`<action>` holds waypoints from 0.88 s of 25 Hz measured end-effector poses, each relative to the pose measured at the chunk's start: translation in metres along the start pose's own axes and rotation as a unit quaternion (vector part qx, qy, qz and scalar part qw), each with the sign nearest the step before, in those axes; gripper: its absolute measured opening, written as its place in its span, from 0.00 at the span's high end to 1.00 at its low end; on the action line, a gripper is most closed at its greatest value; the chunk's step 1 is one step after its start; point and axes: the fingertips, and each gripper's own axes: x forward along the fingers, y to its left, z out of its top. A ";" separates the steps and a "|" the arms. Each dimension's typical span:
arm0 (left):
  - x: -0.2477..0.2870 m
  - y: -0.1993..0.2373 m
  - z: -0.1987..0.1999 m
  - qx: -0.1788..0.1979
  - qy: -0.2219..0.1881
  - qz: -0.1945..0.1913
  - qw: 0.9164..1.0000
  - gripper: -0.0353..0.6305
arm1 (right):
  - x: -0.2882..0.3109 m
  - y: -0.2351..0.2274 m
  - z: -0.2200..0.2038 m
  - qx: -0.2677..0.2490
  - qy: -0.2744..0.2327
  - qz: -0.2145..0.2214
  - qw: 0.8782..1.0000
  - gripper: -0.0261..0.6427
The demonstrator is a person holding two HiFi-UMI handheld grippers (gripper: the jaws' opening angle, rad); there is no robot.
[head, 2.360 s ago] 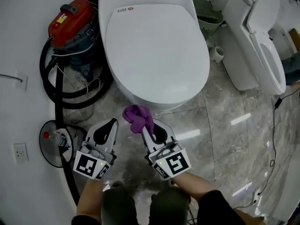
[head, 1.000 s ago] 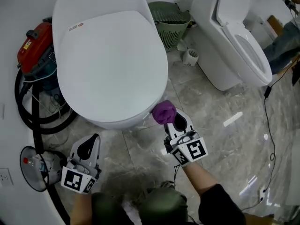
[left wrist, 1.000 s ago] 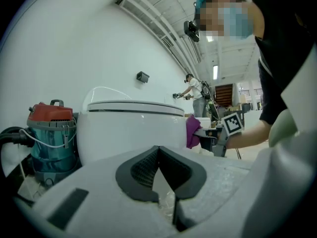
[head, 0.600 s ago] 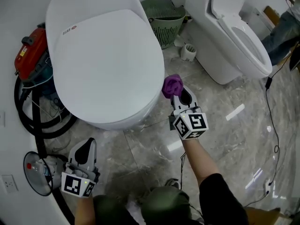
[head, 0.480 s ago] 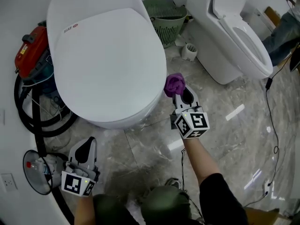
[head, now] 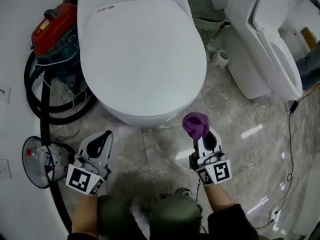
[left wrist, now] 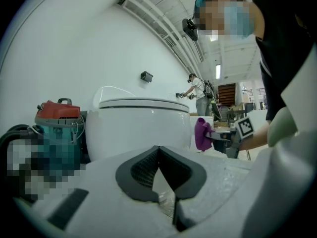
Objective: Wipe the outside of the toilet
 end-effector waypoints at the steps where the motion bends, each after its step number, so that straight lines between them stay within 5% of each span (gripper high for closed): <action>1: -0.002 0.002 -0.001 -0.001 0.000 0.002 1.000 0.94 | -0.004 0.018 -0.007 0.009 0.005 0.022 1.000 0.89; 10: -0.016 0.006 -0.004 0.007 0.009 0.004 1.000 0.94 | 0.031 0.148 -0.078 0.055 0.054 0.165 0.983 0.89; 22: -0.025 0.024 -0.021 -0.006 0.023 0.026 0.999 0.94 | 0.084 0.184 -0.104 0.037 0.056 0.175 0.982 0.89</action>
